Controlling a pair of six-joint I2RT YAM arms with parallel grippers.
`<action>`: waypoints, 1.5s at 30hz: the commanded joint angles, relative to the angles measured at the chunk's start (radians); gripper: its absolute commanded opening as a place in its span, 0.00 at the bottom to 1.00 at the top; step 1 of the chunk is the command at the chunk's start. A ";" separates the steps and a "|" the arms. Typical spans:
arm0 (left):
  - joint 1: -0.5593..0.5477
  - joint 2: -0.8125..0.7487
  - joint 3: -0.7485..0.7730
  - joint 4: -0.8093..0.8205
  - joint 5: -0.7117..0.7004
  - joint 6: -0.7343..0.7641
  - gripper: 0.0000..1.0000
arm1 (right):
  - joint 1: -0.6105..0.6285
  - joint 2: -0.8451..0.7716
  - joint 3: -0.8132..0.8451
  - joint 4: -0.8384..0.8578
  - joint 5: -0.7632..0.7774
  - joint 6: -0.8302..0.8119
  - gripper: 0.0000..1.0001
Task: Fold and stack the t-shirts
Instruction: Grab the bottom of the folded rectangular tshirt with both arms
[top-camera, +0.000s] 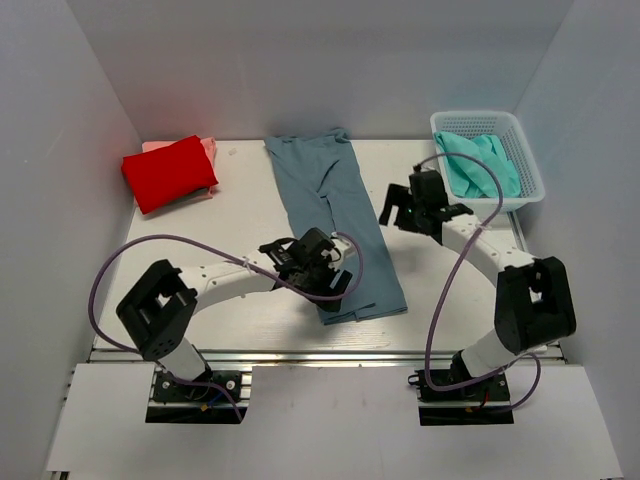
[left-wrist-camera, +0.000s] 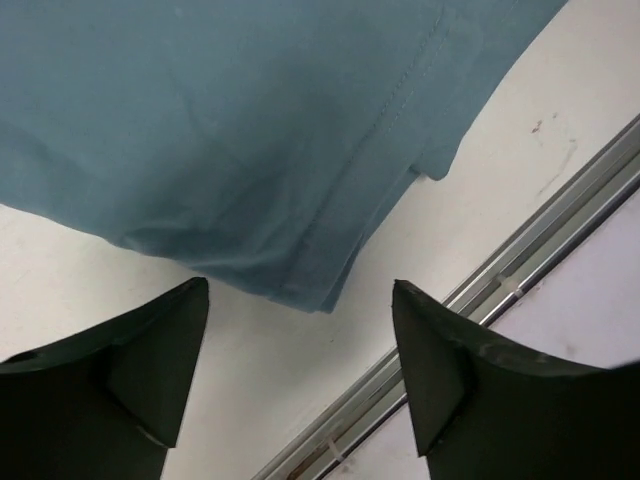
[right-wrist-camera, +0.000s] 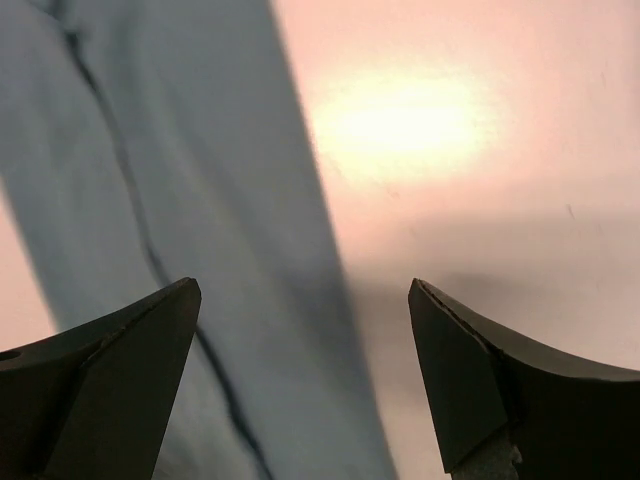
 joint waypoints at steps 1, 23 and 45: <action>-0.018 0.004 -0.009 0.009 -0.051 0.016 0.82 | -0.021 -0.075 -0.133 -0.053 0.006 0.042 0.90; -0.064 0.127 0.002 -0.061 -0.075 -0.058 0.54 | -0.093 -0.191 -0.369 -0.227 -0.220 0.013 0.90; -0.064 0.124 -0.037 -0.114 -0.098 -0.199 0.00 | -0.090 -0.262 -0.539 -0.199 -0.407 0.033 0.06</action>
